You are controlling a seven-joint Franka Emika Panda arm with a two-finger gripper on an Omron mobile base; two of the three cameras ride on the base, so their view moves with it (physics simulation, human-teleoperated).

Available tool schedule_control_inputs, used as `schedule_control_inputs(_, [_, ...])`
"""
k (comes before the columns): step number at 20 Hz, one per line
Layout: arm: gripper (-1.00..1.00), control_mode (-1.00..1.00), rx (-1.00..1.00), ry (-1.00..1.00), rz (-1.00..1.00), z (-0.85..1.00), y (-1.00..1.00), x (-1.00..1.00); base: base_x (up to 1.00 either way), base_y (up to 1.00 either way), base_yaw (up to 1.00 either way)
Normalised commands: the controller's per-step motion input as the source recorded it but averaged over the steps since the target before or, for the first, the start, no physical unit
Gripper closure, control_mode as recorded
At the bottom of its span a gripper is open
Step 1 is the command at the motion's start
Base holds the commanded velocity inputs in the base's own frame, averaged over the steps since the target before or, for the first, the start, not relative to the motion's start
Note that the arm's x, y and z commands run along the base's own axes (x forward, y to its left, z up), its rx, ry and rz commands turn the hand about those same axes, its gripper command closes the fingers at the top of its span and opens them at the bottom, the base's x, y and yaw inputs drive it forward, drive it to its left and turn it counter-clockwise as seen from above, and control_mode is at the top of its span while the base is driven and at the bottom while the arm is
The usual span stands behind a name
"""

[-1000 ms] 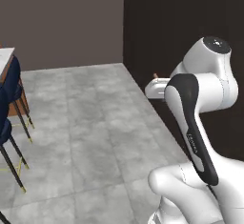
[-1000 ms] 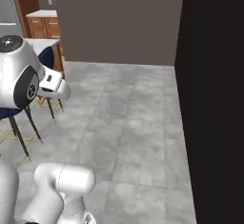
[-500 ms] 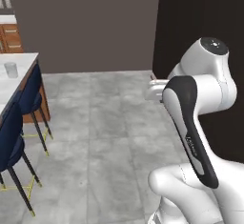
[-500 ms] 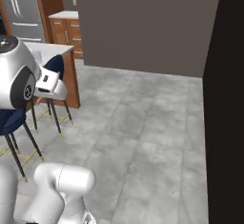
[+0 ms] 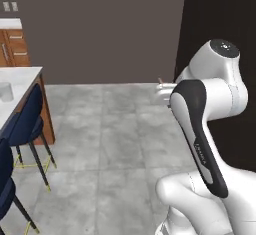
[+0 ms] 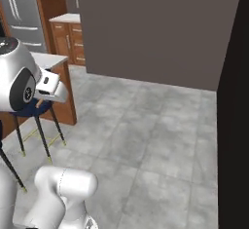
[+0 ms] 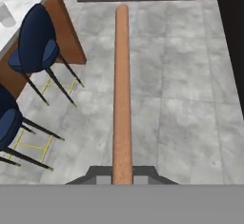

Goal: Take a straw from the drawer in front and place it inside the glass cup on the dining counter.

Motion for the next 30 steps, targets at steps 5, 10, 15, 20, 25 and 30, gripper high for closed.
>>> schedule_control_inputs(5, [1.00, 1.00, 0.00, 0.00, 0.00, 0.00, 0.00, 0.00, 1.00, -0.12, 0.33])
schedule_control_inputs(10, [1.00, 1.00, 0.00, 0.00, 0.00, 0.00, 0.00, 0.00, 1.00, -0.18, 0.53])
schedule_control_inputs(15, [1.00, 1.00, 0.00, 0.00, 0.00, 0.00, 0.00, 0.00, 1.00, -0.27, 0.58])
schedule_control_inputs(20, [1.00, 1.00, 0.00, 0.00, 0.00, 0.00, 0.00, 0.00, 1.00, -0.31, 0.59])
schedule_control_inputs(25, [1.00, 1.00, 0.00, 0.00, 0.00, 0.00, 0.00, 0.00, 1.00, -0.33, 0.58])
schedule_control_inputs(30, [1.00, 1.00, 0.00, 0.00, 0.00, 0.00, 0.00, 0.00, 1.00, -0.32, 0.57])
